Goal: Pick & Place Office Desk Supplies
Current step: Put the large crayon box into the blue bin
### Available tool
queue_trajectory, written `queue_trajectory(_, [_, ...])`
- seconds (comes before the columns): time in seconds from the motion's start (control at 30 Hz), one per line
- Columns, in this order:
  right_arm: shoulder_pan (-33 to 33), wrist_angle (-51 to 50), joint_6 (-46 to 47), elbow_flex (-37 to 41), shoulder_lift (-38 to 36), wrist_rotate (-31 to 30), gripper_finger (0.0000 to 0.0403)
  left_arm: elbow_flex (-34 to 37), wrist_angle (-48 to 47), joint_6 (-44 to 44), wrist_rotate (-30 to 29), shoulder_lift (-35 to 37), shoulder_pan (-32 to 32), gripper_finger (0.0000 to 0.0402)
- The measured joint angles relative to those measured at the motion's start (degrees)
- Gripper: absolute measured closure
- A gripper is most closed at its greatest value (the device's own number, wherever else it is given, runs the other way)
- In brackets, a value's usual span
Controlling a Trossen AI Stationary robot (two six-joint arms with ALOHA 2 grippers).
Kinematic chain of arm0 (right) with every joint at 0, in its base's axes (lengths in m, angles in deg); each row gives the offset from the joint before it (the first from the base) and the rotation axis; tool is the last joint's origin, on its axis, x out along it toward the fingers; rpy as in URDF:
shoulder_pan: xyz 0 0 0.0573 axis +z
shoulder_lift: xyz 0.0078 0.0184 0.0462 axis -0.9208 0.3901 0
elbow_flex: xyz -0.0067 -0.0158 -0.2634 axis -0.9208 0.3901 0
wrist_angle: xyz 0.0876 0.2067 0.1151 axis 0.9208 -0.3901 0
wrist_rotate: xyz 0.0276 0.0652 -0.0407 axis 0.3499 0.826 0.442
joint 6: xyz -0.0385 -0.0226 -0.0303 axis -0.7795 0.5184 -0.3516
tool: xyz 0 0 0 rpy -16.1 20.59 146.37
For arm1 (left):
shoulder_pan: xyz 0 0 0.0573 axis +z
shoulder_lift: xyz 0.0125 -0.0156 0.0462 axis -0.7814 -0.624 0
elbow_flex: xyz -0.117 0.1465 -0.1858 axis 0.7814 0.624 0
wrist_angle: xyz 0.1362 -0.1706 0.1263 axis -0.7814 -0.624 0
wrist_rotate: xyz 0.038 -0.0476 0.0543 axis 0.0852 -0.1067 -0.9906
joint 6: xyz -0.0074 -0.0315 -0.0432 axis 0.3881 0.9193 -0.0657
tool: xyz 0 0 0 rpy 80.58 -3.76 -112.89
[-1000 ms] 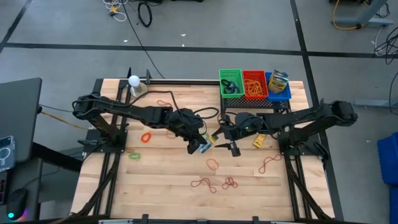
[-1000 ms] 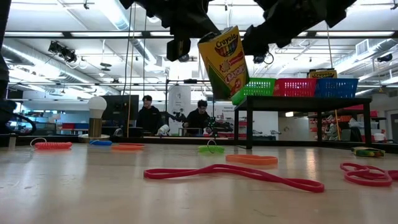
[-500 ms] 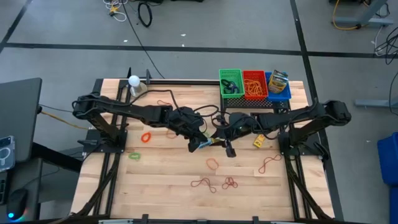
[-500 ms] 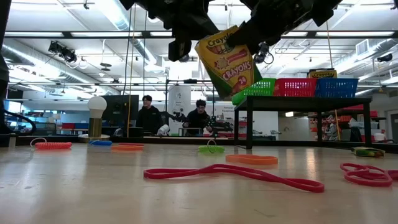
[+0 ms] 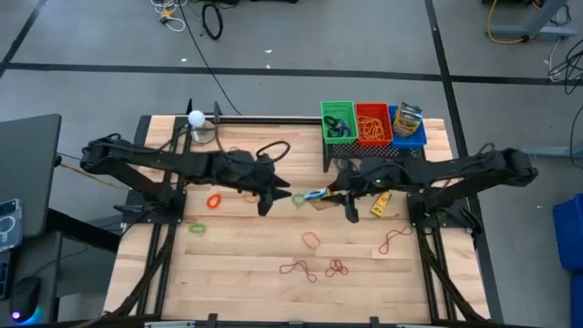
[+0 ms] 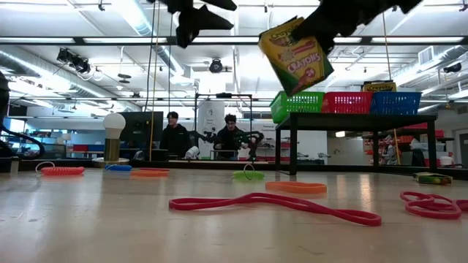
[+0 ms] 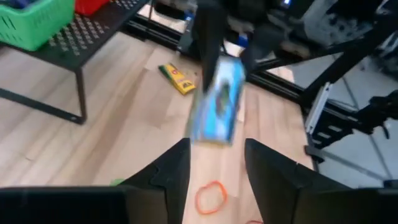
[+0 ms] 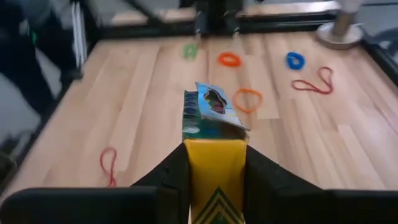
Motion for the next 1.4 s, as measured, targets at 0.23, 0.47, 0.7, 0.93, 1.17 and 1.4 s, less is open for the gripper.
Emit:
queue_trajectory(0.23, [0.46, 14.85, 14.97, 10.75, -8.90, -5.19, 0.0299, 14.27, 32.12, 5.09, -2.72, -0.58, -0.12, 0.0239])
queue_trajectory(0.47, [0.75, 24.48, 21.65, 12.13, -12.61, -11.98, 0.0301, 15.07, 38.26, 6.66, -5.81, -4.08, 0.27, 0.0196])
queue_trajectory(0.7, [0.36, 32.34, 25.16, 12.05, -12.74, -13.01, 0.0301, 14.02, 47.03, 9.07, -2.63, -6.83, 2.66, 0.0128])
queue_trajectory(0.93, [0.27, 34.38, 25.24, 12.05, -12.76, -14.28, 0.0300, 8.06, 45.94, 6.50, 4.34, -10.16, 4.35, 0.0123])
queue_trajectory(1.17, [0.27, 36.37, 25.31, 12.07, -12.76, -14.76, 0.0299, 3.47, 43.16, 4.37, 10.47, -13.42, 5.17, 0.0160])
queue_trajectory(1.4, [0.27, 36.34, 25.59, 12.07, -12.83, -14.85, 0.0296, 3.46, 42.99, 4.22, 14.22, -13.44, 6.16, 0.0261])
